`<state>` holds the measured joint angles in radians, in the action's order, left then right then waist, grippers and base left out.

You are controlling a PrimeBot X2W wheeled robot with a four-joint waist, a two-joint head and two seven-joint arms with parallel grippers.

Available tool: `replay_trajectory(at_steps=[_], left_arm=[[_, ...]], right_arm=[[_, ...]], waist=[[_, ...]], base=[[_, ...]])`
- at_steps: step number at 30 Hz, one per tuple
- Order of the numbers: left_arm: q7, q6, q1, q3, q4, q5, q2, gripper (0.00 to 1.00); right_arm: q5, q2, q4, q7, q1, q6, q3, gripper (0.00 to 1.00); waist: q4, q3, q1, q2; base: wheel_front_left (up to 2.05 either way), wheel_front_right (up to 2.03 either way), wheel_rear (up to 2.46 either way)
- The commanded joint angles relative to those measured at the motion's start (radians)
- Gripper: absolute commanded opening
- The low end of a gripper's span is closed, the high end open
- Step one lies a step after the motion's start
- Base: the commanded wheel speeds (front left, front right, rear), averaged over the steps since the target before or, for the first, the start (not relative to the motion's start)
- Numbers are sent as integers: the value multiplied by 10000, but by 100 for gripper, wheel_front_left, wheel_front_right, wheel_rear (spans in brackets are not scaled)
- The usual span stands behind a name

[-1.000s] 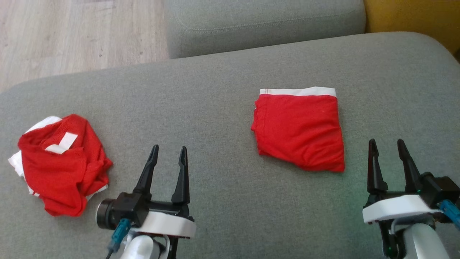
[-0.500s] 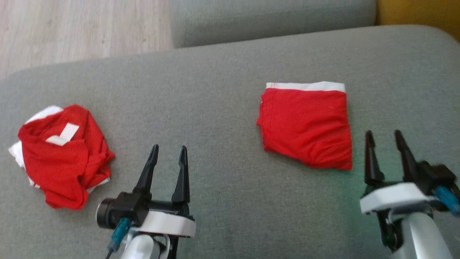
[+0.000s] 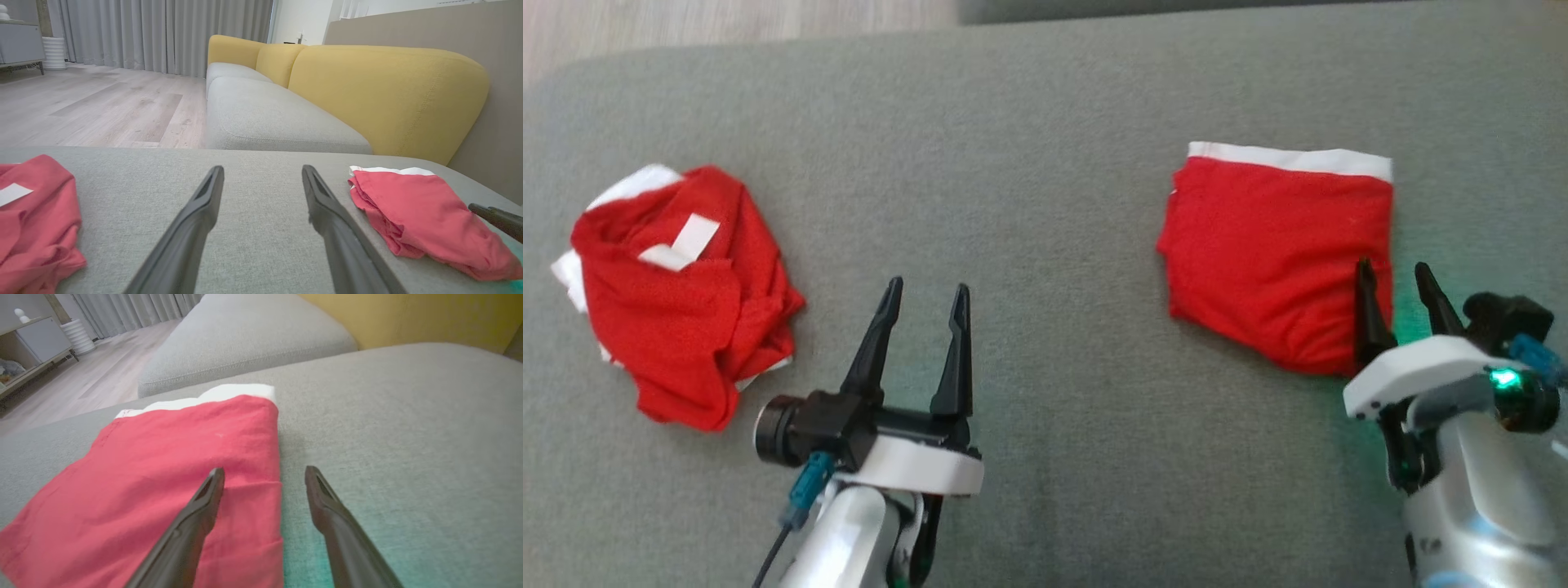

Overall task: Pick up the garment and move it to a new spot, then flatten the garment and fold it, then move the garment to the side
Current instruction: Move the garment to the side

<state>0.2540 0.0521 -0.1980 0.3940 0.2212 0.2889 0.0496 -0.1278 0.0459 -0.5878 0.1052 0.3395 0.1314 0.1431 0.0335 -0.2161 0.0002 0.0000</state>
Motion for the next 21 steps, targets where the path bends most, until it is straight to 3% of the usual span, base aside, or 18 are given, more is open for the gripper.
replay_trajectory(at_steps=[1, 9, 10, 11, 12, 21], left_arm=[[78, 10, -481, -209, -278, -3, 7, 100], [78, 22, -670, -86, -229, -8, 7, 100], [78, 40, -679, -86, -226, 6, 7, 100], [78, 74, -680, -115, -230, 43, 7, 100], [78, 108, -680, -151, -241, 80, 7, 100], [78, 139, -434, -255, -215, 119, 7, 100]], right_arm=[[-246, 44, -7, -24, 496, -7, -162, 100], [-435, 43, -1481, -63, 1199, -7, -277, 100], [-463, 43, -1684, -125, 1260, -7, -368, 79], [-440, 43, -1831, -119, 1322, -7, -445, 22], [-371, 43, -1927, -32, 1372, -7, -500, 0], [1079, 480, -1961, 695, 1639, -7, -1224, 0]], waist=[[184, -204, -2, 0], [400, -417, -2, 0], [405, -421, -2, 0], [399, -420, -2, 0], [388, -411, -2, 0], [52, 157, -2, 0]], base=[[0, 0, 0], [0, 0, 0], [0, 0, 0], [0, 0, 0], [0, 0, 0], [0, 0, 0]])
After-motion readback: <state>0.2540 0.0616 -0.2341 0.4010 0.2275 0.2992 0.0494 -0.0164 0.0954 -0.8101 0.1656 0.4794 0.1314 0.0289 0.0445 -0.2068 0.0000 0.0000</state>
